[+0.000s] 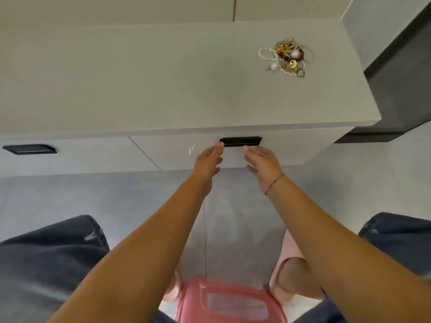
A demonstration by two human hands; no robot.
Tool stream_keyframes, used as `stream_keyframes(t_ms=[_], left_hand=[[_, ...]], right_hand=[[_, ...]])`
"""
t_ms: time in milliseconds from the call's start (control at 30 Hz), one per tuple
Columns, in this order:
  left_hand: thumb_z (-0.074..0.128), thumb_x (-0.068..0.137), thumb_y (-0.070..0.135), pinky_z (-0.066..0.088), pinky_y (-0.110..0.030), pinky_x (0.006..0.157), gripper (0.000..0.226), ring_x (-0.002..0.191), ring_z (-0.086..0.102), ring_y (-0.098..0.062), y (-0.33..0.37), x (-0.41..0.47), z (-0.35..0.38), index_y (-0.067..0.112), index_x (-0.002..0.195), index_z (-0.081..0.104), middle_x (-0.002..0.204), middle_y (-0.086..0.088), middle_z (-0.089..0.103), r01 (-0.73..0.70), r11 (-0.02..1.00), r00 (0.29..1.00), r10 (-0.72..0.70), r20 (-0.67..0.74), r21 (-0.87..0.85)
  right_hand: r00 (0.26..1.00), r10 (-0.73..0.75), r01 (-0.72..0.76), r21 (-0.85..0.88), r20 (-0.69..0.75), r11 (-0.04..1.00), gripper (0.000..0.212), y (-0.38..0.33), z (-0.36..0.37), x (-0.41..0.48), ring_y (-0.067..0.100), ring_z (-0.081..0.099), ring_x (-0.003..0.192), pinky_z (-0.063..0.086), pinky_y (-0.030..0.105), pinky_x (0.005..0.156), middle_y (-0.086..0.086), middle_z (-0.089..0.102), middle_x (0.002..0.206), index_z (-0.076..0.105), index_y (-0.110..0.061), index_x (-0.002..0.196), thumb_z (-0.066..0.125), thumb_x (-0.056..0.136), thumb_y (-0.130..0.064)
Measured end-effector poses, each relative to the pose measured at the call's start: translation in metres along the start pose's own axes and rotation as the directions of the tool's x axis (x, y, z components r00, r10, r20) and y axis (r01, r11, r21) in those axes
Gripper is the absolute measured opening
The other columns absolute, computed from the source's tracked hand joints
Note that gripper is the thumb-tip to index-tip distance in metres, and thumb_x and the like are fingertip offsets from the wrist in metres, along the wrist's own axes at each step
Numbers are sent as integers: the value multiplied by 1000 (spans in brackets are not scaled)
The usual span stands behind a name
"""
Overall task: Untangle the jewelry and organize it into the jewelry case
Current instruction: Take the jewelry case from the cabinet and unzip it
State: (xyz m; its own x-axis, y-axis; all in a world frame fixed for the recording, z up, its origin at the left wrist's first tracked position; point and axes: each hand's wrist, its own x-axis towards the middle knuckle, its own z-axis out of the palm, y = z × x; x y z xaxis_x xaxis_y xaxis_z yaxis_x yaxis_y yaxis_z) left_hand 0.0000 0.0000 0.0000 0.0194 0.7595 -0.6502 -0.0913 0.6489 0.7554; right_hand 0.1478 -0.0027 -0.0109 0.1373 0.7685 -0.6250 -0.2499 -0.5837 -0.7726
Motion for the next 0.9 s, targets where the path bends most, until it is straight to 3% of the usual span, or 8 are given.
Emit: stream_keyframes(t_ms=[100, 200, 300, 500, 900], left_hand=[[58, 93, 41, 41, -37, 106, 50, 121, 53, -17, 1, 1, 8, 16, 135, 48, 131, -1, 56, 9, 997, 999, -6, 35, -76], [59, 92, 40, 43, -38, 103, 34, 117, 56, -17, -1, 1, 12, 21, 120, 53, 125, 0, 61, 39, 984, 999, -34, 36, -172], [55, 95, 38, 47, -35, 97, 22, 109, 61, -16, -4, 3, 13, 19, 107, 58, 111, 0, 67, 23, 987, 1000, -23, 4, -160], [52, 98, 25, 49, -27, 88, 16, 98, 66, -16, -2, 1, 14, 13, 88, 57, 94, -5, 70, -65, 992, 997, 60, -48, -109], [50, 98, 24, 47, -24, 85, 16, 99, 67, -16, -52, -37, 11, 11, 94, 57, 103, -12, 72, 8, 992, 999, -15, -52, -126]], right_hand=[[999, 34, -35, 90, 17, 995, 70, -1, -4, 4, 19, 47, 125, 36, 37, 107, 5, 50, 132, 31, -14, 140, 70, 84, -25], [996, 70, -80, 177, 63, 981, 39, -4, -5, 7, 15, 50, 121, 41, 31, 93, 0, 58, 119, 47, -17, 119, 67, 87, -23], [995, 68, -81, 220, 67, 972, 10, -10, -4, 9, 12, 55, 102, 40, 31, 91, -4, 63, 97, 61, -18, 97, 63, 89, -25], [996, 72, -80, 210, 44, 974, 11, -7, -4, 3, 13, 62, 90, 49, 26, 79, 1, 64, 92, 60, -18, 94, 60, 92, -29], [996, 50, -67, 227, 80, 972, 13, 39, -27, -43, 20, 66, 100, 49, 32, 92, 6, 71, 100, 61, -13, 102, 54, 95, -21]])
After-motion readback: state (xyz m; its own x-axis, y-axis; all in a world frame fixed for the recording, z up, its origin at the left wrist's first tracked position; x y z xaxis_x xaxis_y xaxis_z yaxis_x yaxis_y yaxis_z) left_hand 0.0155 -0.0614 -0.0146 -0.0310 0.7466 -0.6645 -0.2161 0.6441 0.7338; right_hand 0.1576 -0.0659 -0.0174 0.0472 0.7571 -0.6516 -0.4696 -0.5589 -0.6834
